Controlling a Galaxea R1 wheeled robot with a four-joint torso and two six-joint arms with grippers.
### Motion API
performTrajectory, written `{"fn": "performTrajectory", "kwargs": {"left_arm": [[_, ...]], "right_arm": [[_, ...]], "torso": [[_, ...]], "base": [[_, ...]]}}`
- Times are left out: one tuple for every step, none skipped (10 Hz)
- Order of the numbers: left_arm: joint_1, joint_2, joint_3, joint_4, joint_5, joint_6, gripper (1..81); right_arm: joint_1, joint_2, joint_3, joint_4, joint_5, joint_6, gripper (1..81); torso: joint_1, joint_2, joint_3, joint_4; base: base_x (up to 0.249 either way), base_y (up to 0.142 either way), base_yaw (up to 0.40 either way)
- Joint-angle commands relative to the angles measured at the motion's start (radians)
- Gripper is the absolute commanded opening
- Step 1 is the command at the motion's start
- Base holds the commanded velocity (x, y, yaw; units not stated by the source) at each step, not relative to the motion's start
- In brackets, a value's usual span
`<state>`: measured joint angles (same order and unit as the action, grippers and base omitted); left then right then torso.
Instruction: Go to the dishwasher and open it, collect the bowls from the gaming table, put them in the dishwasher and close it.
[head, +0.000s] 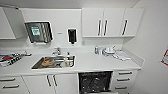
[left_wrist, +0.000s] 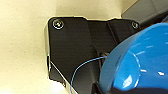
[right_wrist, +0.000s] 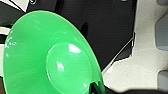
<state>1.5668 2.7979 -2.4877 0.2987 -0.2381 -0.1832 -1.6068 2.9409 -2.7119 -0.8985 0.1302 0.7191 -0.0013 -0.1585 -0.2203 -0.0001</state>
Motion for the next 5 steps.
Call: {"fn": "performTrajectory", "kwargs": {"left_arm": [[-0.035,-0.018,0.004,0.011,0.036,0.002,1.0],[-0.034,-0.017,0.004,0.011,0.036,0.002,1.0],[-0.035,-0.017,0.004,0.011,0.036,0.002,1.0],[-0.035,-0.017,0.004,0.011,0.036,0.002,1.0],[-0.034,-0.017,0.004,0.01,0.036,0.002,1.0]], "right_arm": [[0.038,-0.003,0.005,-0.008,-0.015,0.002,1.0],[0.038,-0.003,0.005,-0.008,-0.015,0.002,1.0],[0.04,-0.003,0.005,-0.008,-0.015,0.002,1.0],[0.04,-0.003,0.005,-0.01,-0.015,0.002,1.0],[0.038,-0.003,0.005,-0.008,-0.015,0.002,1.0]], "torso": [[0.001,0.0,0.0,0.0],[0.001,0.0,0.0,0.0],[0.001,0.0,0.0,0.0],[0.001,0.0,0.0,0.0],[0.001,0.0,0.0,0.0]], "base": [[0.098,0.0,0.0],[0.098,0.0,0.0],[0.093,0.0,0.0],[0.093,0.0,0.0],[0.092,0.0,0.0]]}}
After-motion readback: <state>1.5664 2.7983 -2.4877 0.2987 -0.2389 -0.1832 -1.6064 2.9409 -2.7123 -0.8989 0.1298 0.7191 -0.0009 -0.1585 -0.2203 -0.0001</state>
